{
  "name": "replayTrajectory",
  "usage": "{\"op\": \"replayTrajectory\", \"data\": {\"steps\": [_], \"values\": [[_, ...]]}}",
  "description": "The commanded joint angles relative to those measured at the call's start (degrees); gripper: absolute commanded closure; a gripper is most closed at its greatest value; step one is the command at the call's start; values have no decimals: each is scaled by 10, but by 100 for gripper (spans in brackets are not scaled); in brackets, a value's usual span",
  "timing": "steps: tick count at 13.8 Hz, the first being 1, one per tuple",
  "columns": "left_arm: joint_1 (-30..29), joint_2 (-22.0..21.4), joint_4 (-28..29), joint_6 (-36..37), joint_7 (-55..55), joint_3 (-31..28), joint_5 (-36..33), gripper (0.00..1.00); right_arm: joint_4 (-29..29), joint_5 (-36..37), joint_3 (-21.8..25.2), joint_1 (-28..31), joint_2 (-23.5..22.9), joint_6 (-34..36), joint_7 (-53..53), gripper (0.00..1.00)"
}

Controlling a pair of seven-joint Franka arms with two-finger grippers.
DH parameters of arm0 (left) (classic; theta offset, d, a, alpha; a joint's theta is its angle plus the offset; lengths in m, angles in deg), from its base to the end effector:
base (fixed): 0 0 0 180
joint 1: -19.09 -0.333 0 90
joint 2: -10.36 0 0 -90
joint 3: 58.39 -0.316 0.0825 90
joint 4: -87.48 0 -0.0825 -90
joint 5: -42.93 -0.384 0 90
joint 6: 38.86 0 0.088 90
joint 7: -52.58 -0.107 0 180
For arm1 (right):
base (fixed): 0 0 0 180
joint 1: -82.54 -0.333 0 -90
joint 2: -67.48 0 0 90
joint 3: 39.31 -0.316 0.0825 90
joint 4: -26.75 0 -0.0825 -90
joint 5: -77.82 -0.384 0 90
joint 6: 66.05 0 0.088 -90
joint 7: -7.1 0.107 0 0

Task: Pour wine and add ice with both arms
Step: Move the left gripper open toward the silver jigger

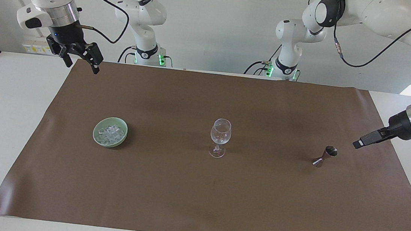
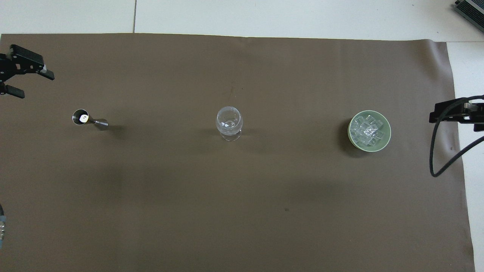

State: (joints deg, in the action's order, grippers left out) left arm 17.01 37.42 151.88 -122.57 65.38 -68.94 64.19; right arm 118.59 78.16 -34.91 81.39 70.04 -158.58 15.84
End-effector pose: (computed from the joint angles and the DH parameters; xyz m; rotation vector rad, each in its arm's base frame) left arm 0.6731 0.0762 0.5400 2.7891 0.5834 -0.1874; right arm 0.5442 -0.0325 0.6378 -3.1230 0.3278 -0.0890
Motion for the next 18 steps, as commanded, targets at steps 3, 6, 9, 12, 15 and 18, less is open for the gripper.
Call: {"op": "replayTrajectory", "data": {"steps": [3,6,9,12,15,18], "values": [[-16,14,12,7,98,-3,54,0,5,-15,-3,5,4,0,-6,0],[-45,15,48,0,153,-3,113,0,6,-15,-3,5,4,0,-6,0],[-50,19,67,-6,234,-3,128,0,5,-15,-3,5,4,0,-6,0],[-77,22,110,-21,296,-3,184,0,5,-15,-3,5,4,0,-6,0],[-94,22,147,-36,307,-3,219,0,5,-15,-3,5,4,0,-6,0],[-115,20,195,-51,311,-3,268,0,5,-15,-3,5,4,0,-6,0]]}}
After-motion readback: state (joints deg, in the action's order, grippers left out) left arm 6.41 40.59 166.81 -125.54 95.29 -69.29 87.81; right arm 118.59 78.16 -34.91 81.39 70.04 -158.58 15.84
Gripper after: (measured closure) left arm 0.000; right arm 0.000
